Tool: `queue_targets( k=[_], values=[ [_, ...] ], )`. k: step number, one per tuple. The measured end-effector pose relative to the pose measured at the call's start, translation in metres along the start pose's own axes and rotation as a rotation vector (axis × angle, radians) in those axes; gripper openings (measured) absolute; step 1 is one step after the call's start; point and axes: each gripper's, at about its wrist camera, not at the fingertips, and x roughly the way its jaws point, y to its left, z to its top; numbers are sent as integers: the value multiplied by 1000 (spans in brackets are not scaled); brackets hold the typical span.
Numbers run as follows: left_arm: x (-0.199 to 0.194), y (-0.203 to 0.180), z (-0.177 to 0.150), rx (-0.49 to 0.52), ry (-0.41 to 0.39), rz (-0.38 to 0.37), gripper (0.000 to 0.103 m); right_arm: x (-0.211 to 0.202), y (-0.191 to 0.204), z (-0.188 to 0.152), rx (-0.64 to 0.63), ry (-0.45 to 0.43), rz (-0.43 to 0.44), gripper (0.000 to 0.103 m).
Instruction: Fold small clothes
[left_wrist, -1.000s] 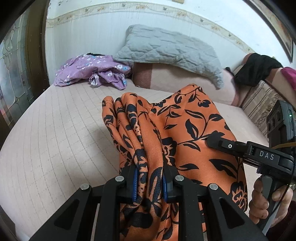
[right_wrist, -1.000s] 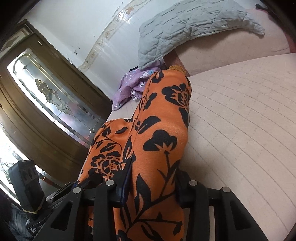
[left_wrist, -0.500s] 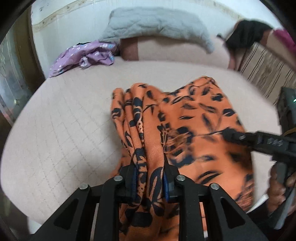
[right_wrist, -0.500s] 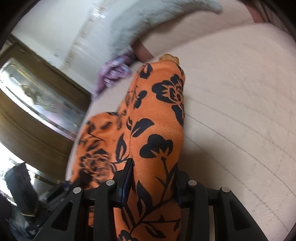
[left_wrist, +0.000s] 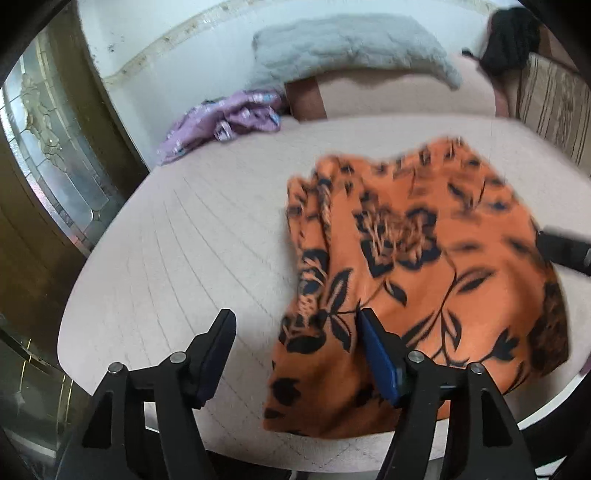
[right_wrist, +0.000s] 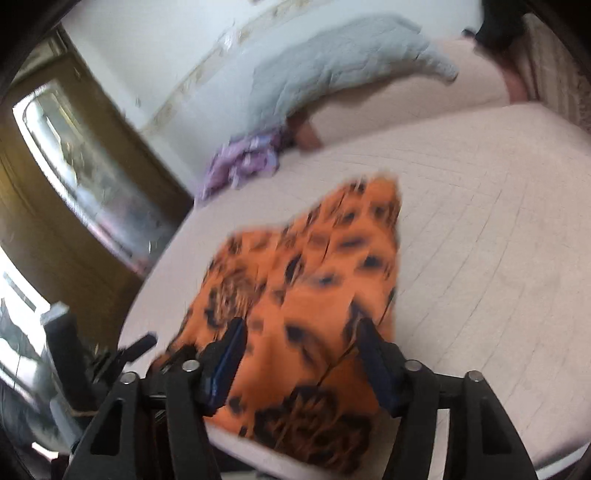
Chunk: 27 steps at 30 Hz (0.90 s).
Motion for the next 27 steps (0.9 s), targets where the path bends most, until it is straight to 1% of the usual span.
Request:
queue_targets(
  k=[1,3,5,7,8,9,10,11,12,13,15,16,17,18,19,20,21,23,25,27],
  values=[
    [4,-2,-3,12,7,6,70,11,-1,-3,-8,30,-31,62],
    [-1,-2,1,15,5,5,70,10,7,3,-39,23,-73,62],
    [-16,4,9,-6,-6,-24,70,-1,10,9,-17,8,-43,62],
    [-32,11,18,-28,-39,-23,70,-21,13,10,0,-37,-6,62],
    [-45,16,22,-44,-67,-17,70,-30,15,9,1,-63,-4,62],
    [-51,19,26,-55,-83,-14,70,-30,15,9,1,-63,-4,62],
    [-59,24,32,-71,-104,-9,71,-44,18,10,1,-100,3,62],
    [-68,27,35,-85,-126,-3,73,-62,26,12,-14,-146,0,62],
    [-79,30,38,-98,-150,4,77,-68,29,14,-26,-166,-11,62],
    [-88,32,40,-109,-171,12,81,-68,29,14,-26,-166,-11,62],
    [-103,38,45,-125,-207,23,82,-97,43,17,-73,-230,-60,62],
    [-114,39,48,-132,-229,23,82,-106,49,18,-86,-243,-80,63],
    [-119,40,48,-136,-237,24,84,-106,49,18,-86,-243,-80,63],
    [-124,41,51,-139,-244,24,90,-111,54,19,-96,-251,-101,63],
    [-131,42,54,-140,-254,28,94,-119,59,21,-115,-261,-139,63],
    [-138,42,55,-142,-273,35,94,-130,69,19,-148,-280,-187,64],
    [-144,41,55,-144,-287,40,94,-135,72,17,-160,-287,-203,65],
    [-158,42,58,-149,-315,34,95,-142,77,15,-173,-298,-216,65],
    [-168,43,58,-157,-327,34,101,-150,81,12,-181,-310,-220,66],
    [-179,43,58,-166,-356,59,102,-155,83,11,-186,-317,-222,66]
  ],
)
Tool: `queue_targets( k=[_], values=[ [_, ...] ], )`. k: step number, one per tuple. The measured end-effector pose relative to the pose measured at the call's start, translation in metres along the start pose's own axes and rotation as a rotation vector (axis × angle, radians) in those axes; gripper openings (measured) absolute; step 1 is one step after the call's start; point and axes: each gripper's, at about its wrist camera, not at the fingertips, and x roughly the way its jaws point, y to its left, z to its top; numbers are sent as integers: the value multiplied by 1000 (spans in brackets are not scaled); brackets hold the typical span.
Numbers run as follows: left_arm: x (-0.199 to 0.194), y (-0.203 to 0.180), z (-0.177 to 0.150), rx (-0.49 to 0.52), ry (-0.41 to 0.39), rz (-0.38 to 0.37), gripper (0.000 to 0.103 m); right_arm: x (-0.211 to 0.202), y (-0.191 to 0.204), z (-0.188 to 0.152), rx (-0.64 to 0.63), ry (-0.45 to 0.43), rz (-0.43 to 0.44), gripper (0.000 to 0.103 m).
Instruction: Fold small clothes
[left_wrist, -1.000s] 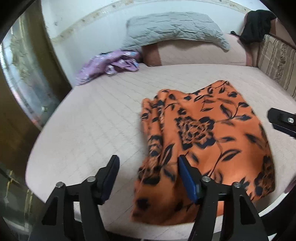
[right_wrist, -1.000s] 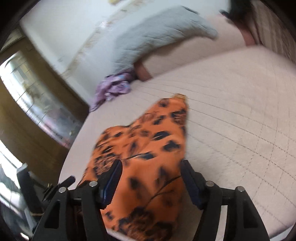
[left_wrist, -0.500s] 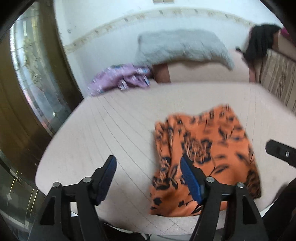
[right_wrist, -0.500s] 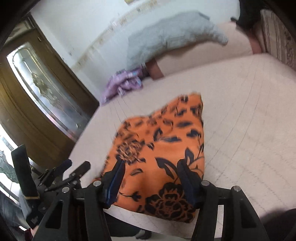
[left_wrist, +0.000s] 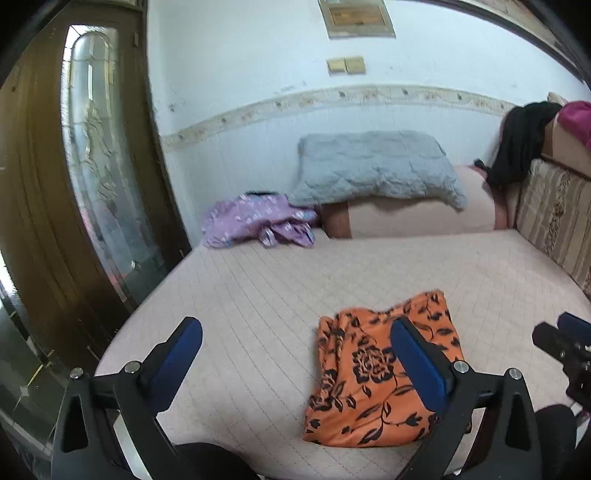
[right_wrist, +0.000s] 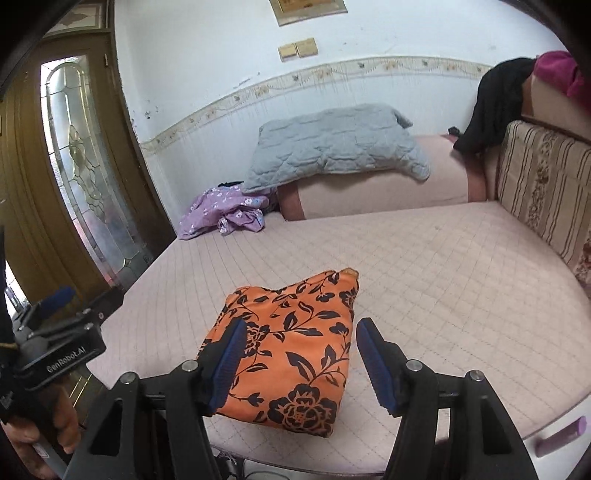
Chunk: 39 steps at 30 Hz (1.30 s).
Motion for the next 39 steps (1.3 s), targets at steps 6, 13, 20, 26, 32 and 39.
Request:
queue_targets(
  k=[6,13,20,26,32,39],
  values=[
    [-19,5,10,-25,-20,-4,103,-20,10,1,-52,-42,-36,68],
    [-30,9,14,-32,-12,18,103,-32,13,1,-43,-49,-74,68],
    [-37,15,15,-43,-30,29,103,-42,23,4,-77,-77,-87,68],
    [-40,18,15,-36,-28,15,103,-40,28,5,-96,-75,-93,68],
    [-40,23,17,-46,-25,0,103,-39,32,7,-106,-75,-97,68],
    [-44,29,19,-52,-38,-5,103,-40,40,8,-132,-82,-114,68]
  ],
)
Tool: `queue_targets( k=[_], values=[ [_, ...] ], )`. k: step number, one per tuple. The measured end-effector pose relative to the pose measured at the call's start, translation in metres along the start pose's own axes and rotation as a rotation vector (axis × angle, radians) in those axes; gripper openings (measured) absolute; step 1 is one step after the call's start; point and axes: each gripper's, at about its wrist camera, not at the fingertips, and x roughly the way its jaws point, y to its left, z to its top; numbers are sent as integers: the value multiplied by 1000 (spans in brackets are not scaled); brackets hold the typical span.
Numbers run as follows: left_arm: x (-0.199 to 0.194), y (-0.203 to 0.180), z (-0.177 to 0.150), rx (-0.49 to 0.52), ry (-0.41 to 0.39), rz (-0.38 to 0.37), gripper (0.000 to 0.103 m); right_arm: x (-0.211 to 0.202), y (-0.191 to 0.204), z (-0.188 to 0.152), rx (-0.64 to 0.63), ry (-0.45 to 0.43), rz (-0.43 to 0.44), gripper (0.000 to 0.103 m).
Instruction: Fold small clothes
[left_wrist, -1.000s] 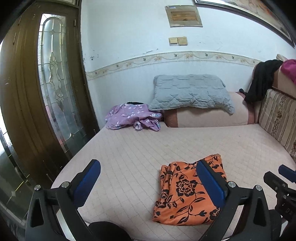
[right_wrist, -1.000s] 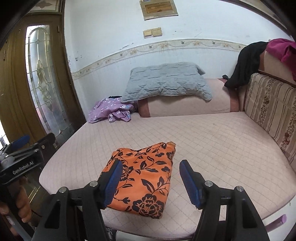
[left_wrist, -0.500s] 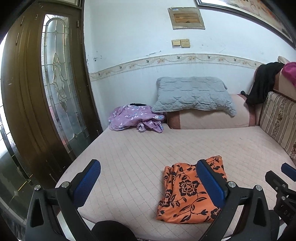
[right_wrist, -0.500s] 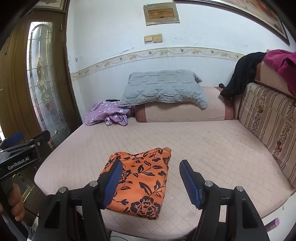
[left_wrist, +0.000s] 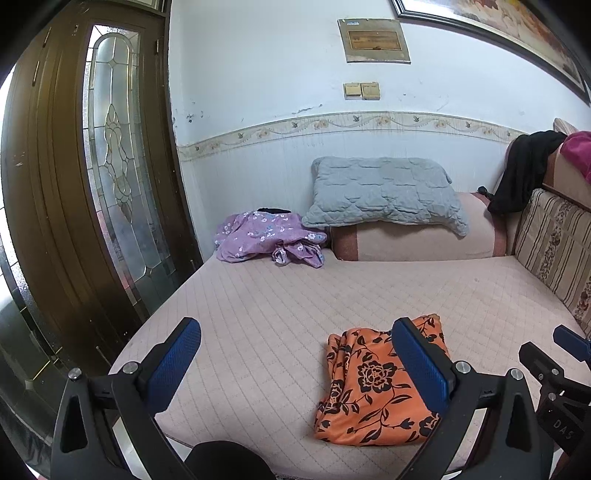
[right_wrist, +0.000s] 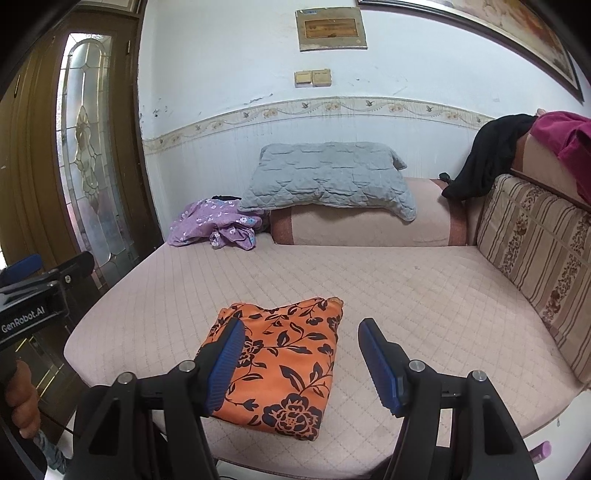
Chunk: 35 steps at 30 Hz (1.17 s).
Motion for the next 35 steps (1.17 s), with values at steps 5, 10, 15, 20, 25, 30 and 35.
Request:
queue_targets(
  k=[5,10,15,20,25,30,35],
  values=[
    [-2,1,1,6,-5,-15,103,-3,3,2,-14,-12,-12,68],
    [-2,1,1,10,-6,-22,103,-5,4,3,-15,-17,-16,68],
    [-1,1,2,4,-4,-29,103,-4,6,3,-23,-19,-20,68],
    [4,-1,2,7,6,-40,103,-3,5,3,-18,-17,-20,68],
    [12,-1,2,4,19,-51,103,3,4,5,-17,-10,-21,68],
    [23,-1,3,-2,28,-54,103,16,4,9,-19,4,-22,68],
    [48,1,7,-28,33,-87,103,44,-4,14,-29,22,-11,68]
  ],
)
